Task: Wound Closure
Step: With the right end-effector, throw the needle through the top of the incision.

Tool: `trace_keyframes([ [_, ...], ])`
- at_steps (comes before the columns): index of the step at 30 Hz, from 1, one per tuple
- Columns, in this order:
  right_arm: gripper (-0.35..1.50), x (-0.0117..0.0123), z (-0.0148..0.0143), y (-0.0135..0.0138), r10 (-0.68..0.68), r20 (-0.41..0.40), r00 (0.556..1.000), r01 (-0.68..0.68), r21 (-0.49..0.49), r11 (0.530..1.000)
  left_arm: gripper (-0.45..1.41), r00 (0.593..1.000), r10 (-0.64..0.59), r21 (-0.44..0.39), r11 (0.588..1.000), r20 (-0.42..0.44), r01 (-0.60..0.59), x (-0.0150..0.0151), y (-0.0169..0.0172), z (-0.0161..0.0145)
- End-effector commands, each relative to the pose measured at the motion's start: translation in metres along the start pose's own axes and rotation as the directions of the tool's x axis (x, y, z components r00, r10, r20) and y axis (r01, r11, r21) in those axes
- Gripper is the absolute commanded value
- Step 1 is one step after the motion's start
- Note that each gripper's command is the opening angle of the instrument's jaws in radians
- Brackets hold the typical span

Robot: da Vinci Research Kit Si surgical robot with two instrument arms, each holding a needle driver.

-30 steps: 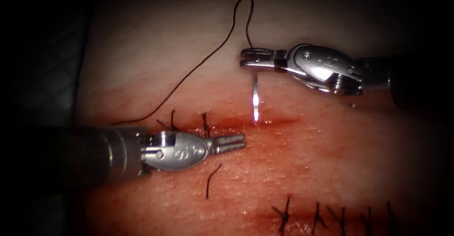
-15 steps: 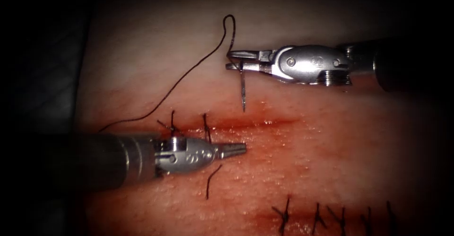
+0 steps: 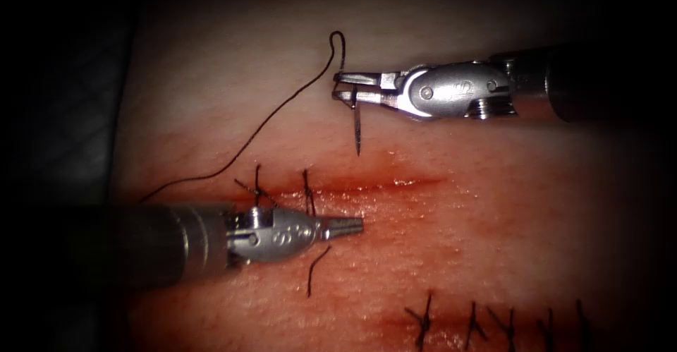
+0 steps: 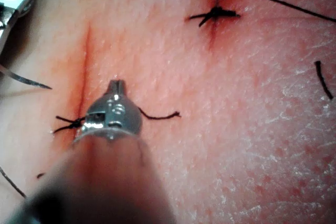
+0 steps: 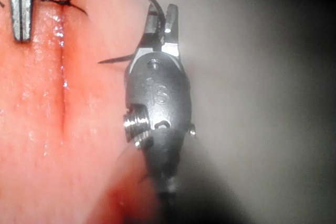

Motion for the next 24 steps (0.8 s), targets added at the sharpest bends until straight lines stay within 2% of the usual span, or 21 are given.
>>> trace_keyframes([
  [1,-0.35,-0.0004,0.0007,-0.0001,-0.001,-0.005,1.000,0.001,-0.002,1.000,-0.33,1.000,0.003,0.003,1.000,0.005,-0.003,-0.0002,0.0001,0.0007],
  [6,-0.35,-0.0015,0.0008,-0.0008,-0.019,-0.008,1.000,0.018,-0.013,1.000,-0.37,1.000,0.005,-0.018,1.000,-0.019,-0.005,-0.0001,0.0005,0.0003],
  [7,-0.35,-0.0016,0.0009,-0.0011,-0.021,-0.008,1.000,0.021,-0.015,1.000,-0.28,1.000,0.005,-0.022,1.000,-0.024,-0.005,0.0001,0.0006,0.0002],
  [12,-0.35,-0.0013,0.0011,-0.0014,-0.032,-0.012,0.999,0.032,-0.016,0.999,-0.16,1.000,-0.002,-0.024,1.000,-0.024,0.001,0.0002,0.0007,0.0000],
  [18,-0.35,-0.0018,0.0004,-0.0028,-0.083,-0.013,0.996,0.083,0.002,0.997,-0.11,1.000,-0.007,-0.028,1.000,-0.026,0.006,0.0001,0.0006,-0.0004],
  [22,-0.35,-0.0022,-0.0001,-0.0049,-0.180,-0.015,0.984,0.180,0.019,0.983,0.04,0.998,-0.049,-0.035,0.998,-0.028,0.048,0.0001,0.0005,-0.0009],
  [24,-0.35,-0.0025,-0.0004,-0.0064,-0.228,-0.023,0.973,0.228,0.032,0.973,0.05,0.998,-0.047,-0.039,0.998,-0.027,0.046,-0.0001,0.0005,-0.0016],
])
